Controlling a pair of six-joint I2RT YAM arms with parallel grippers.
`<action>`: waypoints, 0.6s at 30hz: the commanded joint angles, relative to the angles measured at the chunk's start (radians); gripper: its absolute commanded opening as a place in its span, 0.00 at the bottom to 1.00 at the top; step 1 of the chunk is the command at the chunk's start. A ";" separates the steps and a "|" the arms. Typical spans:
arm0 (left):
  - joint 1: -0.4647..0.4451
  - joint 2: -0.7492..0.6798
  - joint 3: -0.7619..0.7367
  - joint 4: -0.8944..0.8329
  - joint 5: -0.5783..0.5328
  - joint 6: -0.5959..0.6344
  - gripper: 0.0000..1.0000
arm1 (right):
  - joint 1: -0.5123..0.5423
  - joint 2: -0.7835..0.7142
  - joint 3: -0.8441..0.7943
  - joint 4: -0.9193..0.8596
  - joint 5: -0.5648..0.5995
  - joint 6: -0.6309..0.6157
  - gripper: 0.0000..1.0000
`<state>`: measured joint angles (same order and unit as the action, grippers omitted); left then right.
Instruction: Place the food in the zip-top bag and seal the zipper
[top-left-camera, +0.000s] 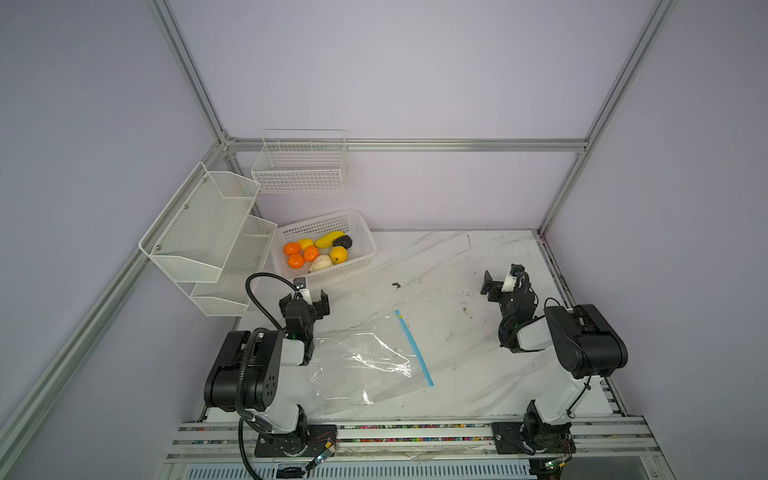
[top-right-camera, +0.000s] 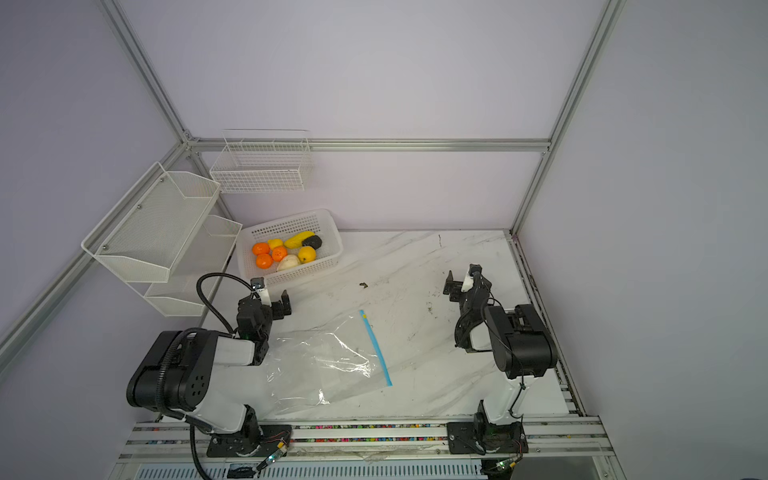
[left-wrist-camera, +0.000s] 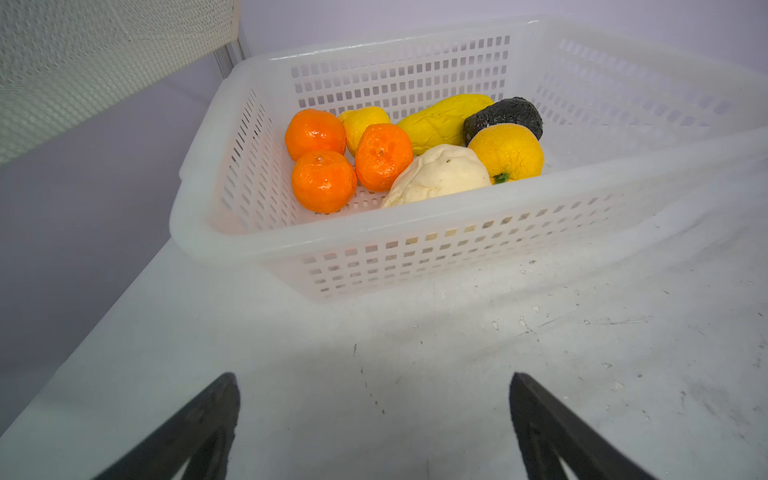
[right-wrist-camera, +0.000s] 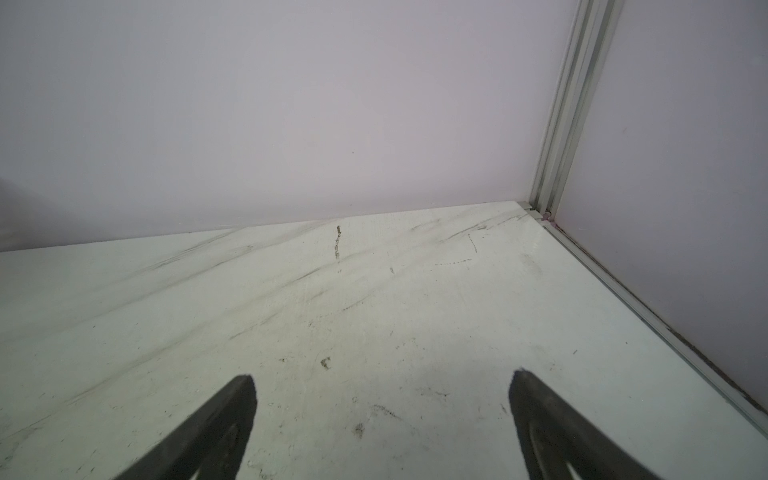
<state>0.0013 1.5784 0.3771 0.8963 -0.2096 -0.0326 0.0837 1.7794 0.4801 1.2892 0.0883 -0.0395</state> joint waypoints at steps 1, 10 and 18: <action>0.000 0.002 0.015 0.038 -0.008 0.011 1.00 | -0.012 0.007 0.008 0.011 -0.011 -0.012 0.97; 0.001 -0.005 0.004 0.051 -0.003 0.017 1.00 | -0.012 0.004 0.004 0.012 -0.009 -0.013 0.97; 0.000 -0.003 0.005 0.050 -0.003 0.017 1.00 | -0.012 0.003 0.005 0.013 -0.009 -0.014 0.98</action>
<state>0.0013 1.5784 0.3771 0.8970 -0.2092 -0.0322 0.0776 1.7794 0.4801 1.2896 0.0872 -0.0395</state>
